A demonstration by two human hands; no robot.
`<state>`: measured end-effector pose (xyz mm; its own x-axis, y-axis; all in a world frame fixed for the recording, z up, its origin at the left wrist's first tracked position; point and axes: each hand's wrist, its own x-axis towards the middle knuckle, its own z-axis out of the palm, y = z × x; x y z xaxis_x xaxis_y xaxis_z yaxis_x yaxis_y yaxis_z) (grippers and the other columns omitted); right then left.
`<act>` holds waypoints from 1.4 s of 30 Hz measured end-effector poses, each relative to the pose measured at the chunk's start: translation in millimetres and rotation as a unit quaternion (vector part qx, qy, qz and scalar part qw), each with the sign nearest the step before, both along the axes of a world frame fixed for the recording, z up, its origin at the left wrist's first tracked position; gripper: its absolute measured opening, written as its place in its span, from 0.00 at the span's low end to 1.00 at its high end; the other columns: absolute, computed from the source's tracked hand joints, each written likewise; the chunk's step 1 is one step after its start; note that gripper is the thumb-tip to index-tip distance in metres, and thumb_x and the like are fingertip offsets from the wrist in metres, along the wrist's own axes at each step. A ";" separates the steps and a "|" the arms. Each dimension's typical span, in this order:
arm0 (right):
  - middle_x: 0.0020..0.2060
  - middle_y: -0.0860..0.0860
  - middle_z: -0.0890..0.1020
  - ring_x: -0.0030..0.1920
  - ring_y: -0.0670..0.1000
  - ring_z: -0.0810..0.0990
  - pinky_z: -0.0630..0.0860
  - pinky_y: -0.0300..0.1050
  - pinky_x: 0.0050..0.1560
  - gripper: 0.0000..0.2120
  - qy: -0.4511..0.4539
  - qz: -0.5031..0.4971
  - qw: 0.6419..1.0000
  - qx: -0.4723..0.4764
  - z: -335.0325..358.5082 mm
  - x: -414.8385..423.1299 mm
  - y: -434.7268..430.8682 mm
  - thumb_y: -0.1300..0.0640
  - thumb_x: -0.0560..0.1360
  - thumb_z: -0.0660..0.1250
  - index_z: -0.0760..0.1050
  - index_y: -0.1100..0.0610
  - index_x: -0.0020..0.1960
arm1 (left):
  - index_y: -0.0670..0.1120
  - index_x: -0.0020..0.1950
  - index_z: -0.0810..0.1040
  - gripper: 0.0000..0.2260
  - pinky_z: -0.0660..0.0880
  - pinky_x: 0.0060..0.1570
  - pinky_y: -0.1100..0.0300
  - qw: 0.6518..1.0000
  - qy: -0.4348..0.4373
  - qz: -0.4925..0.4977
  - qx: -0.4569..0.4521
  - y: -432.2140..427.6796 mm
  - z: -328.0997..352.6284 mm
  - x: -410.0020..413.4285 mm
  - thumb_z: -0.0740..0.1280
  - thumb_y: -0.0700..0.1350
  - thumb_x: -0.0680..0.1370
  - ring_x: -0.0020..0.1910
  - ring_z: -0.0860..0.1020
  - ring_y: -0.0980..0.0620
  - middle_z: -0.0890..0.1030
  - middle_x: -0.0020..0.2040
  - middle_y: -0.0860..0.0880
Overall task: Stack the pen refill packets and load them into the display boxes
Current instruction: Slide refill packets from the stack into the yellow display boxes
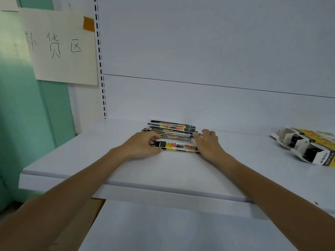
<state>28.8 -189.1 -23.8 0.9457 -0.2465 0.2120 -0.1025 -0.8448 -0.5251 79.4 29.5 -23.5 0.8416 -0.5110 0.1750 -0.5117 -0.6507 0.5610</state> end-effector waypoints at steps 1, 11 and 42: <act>0.68 0.61 0.61 0.70 0.60 0.58 0.57 0.51 0.68 0.24 -0.011 0.003 1.000 0.023 0.0 1.0 2.7 0.49 0.81 0.51 0.59 0.63 0.71 | 0.51 0.65 0.71 0.20 0.68 0.51 0.64 1.000 -0.004 -0.013 -0.001 -2.0 -0.1 -0.8 0.68 0.49 0.74 0.54 0.73 0.55 0.74 0.56 0.53; 0.52 0.44 0.74 0.54 0.44 0.71 0.63 0.35 0.53 0.21 0.031 0.156 0.984 -0.080 22.8 -17.3 -16.9 0.48 0.73 0.68 0.73 0.52 0.64 | 0.50 0.68 0.70 0.17 0.65 0.63 0.52 0.980 -0.180 -0.024 0.081 -2.2 -0.1 -5.6 0.59 0.53 0.80 0.64 0.68 0.49 0.71 0.66 0.51; 0.36 0.47 0.77 0.26 0.42 0.72 0.70 0.36 0.28 0.13 0.064 0.202 0.975 0.065 33.4 -78.8 -160.5 0.55 0.69 0.74 0.78 0.53 0.51 | 0.50 0.55 0.67 0.12 0.65 0.44 0.57 0.964 -0.173 -0.088 0.183 -158.0 13.8 -58.1 0.61 0.53 0.76 0.47 0.72 0.50 0.73 0.47 0.52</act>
